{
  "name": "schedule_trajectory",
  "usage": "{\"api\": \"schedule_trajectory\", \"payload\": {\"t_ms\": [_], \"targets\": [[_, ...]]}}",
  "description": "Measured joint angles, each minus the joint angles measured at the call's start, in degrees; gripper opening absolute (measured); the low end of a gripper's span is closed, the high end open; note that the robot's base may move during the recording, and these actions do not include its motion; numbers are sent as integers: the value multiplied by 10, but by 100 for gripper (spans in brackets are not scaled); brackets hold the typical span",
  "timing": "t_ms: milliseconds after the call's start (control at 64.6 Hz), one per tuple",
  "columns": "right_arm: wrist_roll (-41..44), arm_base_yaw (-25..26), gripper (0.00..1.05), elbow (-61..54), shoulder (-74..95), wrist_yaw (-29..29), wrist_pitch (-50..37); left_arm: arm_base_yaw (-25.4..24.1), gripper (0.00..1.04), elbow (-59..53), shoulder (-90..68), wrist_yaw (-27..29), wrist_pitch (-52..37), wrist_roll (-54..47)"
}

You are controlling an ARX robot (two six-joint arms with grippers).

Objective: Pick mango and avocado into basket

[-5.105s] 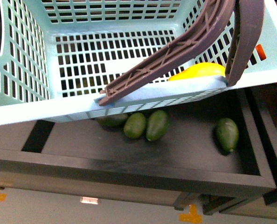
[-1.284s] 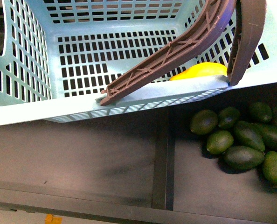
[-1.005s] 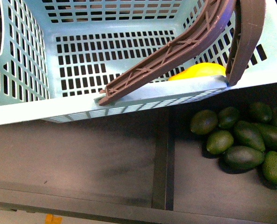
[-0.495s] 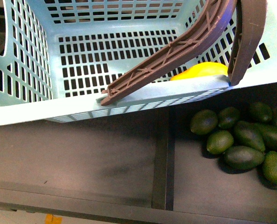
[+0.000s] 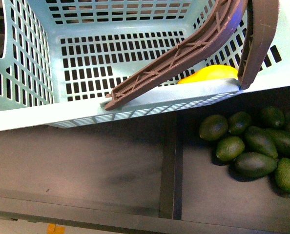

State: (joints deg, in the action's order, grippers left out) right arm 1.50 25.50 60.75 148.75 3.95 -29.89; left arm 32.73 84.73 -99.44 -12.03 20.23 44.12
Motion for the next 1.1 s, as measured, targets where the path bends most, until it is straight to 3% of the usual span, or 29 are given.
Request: {"api": "schedule_trajectory", "payload": {"t_ms": [155, 309, 634, 882, 1098], "targets": [[0, 0, 69, 2, 6, -3, 1, 0, 14, 0, 0, 0, 0, 0], [0, 1, 60, 1, 6, -1, 0, 0, 14, 0, 0, 0, 0, 0], [17, 23, 58, -56, -38, 38, -36, 0, 14, 0, 0, 0, 0, 0], [60, 57, 58, -166, -181, 131, -75, 0, 14, 0, 0, 0, 0, 0], [91, 92, 58, -265, -381, 247, -30, 0, 14, 0, 0, 0, 0, 0]]}}
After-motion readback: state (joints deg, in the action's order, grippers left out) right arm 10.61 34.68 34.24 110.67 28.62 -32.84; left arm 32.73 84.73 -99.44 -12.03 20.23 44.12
